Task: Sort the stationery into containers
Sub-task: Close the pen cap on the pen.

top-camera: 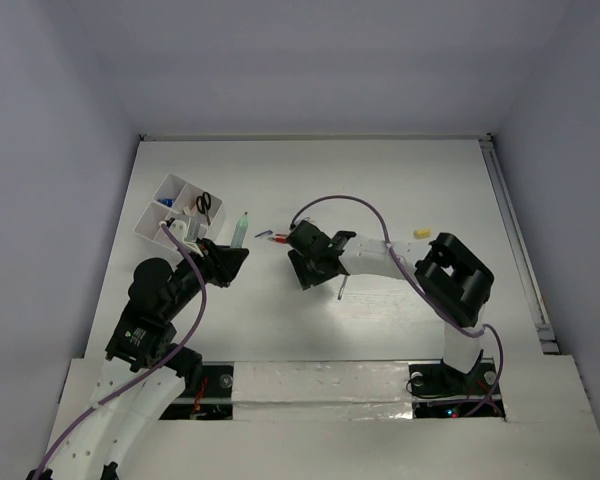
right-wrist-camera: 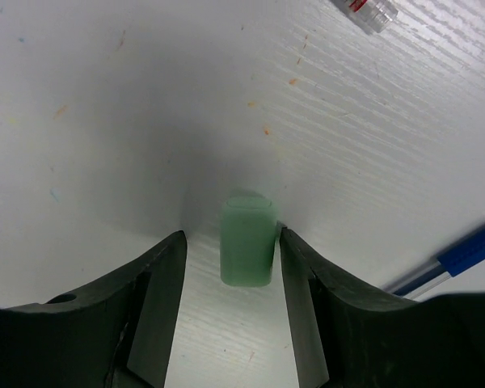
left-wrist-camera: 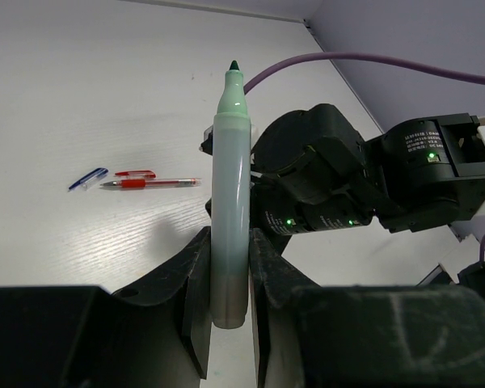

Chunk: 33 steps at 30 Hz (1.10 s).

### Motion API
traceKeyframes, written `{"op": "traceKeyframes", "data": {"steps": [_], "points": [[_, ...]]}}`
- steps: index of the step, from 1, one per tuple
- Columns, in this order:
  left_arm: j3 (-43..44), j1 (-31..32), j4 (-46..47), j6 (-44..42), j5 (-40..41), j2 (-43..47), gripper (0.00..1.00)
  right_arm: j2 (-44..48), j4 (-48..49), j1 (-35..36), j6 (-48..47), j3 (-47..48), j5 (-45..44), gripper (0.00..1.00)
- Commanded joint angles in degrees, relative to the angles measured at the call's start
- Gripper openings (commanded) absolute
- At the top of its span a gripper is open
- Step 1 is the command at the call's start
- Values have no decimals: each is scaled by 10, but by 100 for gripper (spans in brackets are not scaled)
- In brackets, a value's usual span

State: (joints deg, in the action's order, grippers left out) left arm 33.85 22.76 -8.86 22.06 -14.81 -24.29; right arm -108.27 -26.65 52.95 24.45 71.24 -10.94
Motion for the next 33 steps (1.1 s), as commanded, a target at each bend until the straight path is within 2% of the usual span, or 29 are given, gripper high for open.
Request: {"op": "traceKeyframes", "data": {"steps": [1, 4, 7, 10, 11, 13, 14, 15, 19, 22, 27, 33], "points": [[18, -3, 31, -1, -7, 2, 0, -29, -31, -3, 1, 16, -38, 56], [17, -3, 31, -1, -7, 2, 0, -34, -36, -3, 0, 21, -43, 55], [17, -3, 31, -1, -7, 3, 0, -42, -42, -3, 0, 27, -54, 50], [17, -3, 32, -1, -7, 2, 0, -52, -42, -3, 2, 30, -51, 34], [17, -3, 32, -1, -7, 2, 0, -53, -43, -3, 5, 31, -51, 21], [17, -3, 31, -1, -7, 1, 0, -48, -39, -3, 9, 30, -54, 12], [17, -3, 31, -1, -7, 0, 0, -44, -35, -3, 10, 30, -56, 3], [17, -3, 32, -1, -6, -1, 0, -39, -32, -3, 12, 31, -61, 0], [18, -3, 27, 0, 0, -5, 0, 4, -8, -3, 14, 40, -68, 0], [18, -3, 26, -2, 6, -8, 0, 73, 50, -3, 13, 35, -51, 0], [18, -14, 25, -3, 10, -9, 0, 188, 196, -3, 31, 22, -76, 0], [13, -25, 32, 2, 6, 5, 0, 201, 378, -3, 87, 57, -59, 0]]}}
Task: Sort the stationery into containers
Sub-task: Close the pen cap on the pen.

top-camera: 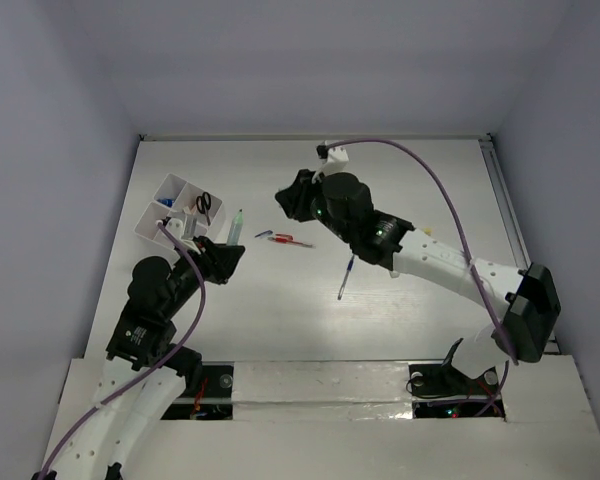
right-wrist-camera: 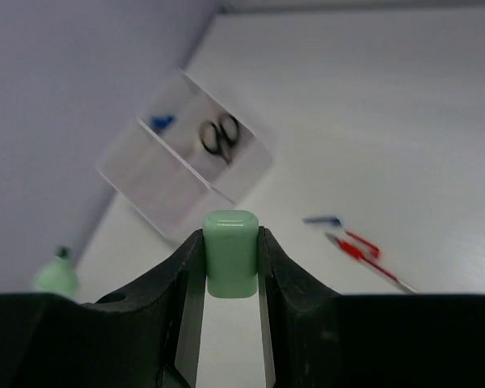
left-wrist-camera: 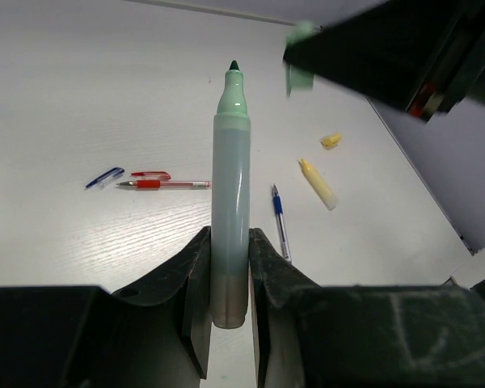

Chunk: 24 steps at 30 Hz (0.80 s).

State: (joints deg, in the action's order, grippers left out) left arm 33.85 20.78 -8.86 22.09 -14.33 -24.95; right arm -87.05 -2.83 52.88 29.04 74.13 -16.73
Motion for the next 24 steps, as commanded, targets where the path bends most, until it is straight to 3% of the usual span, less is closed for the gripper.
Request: {"op": "traceKeyframes", "data": {"steps": [1, 10, 24], "points": [[11, -6, 33, 2, 3, 14, 0, -22, 153, -2, 48, 36, 2, 0], [10, -6, 37, 2, 2, 19, 0, -79, 231, -2, 154, 96, 93, 0], [10, -11, 34, 4, 7, 17, 0, -92, 212, 20, 154, 102, 116, 0]]}}
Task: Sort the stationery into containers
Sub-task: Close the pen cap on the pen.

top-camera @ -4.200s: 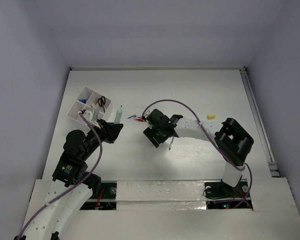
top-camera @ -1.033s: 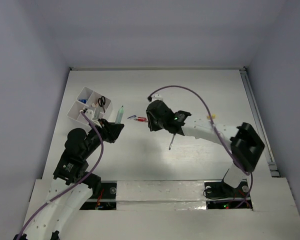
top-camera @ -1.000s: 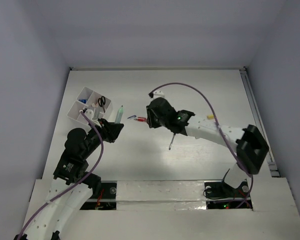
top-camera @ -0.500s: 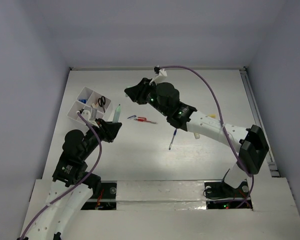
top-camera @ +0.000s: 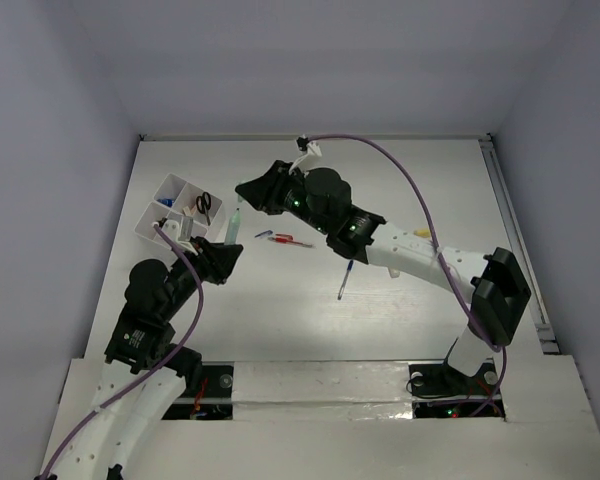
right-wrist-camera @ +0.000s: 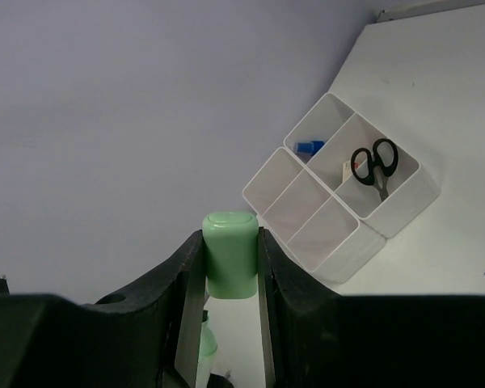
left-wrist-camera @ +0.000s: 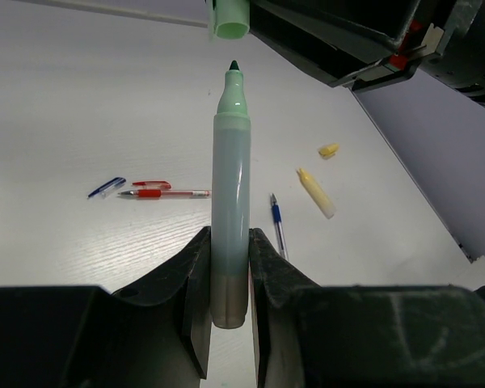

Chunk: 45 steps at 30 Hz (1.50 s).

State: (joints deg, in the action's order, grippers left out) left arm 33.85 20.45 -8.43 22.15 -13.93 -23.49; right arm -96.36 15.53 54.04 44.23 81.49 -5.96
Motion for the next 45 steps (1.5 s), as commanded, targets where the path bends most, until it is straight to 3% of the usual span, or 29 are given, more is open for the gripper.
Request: {"op": "traceKeyframes", "data": {"steps": [1, 36, 45], "points": [[10, -8, 30, 3, 3, 2, 0, 0, 28, 16, 2, 28, 6, 0], [14, -23, 21, 5, 36, 20, 0, -16, -4, 64, -16, 43, 0, 0], [19, -29, 21, 11, 58, 17, 0, -20, 6, 75, 15, 35, 48, 0]]}}
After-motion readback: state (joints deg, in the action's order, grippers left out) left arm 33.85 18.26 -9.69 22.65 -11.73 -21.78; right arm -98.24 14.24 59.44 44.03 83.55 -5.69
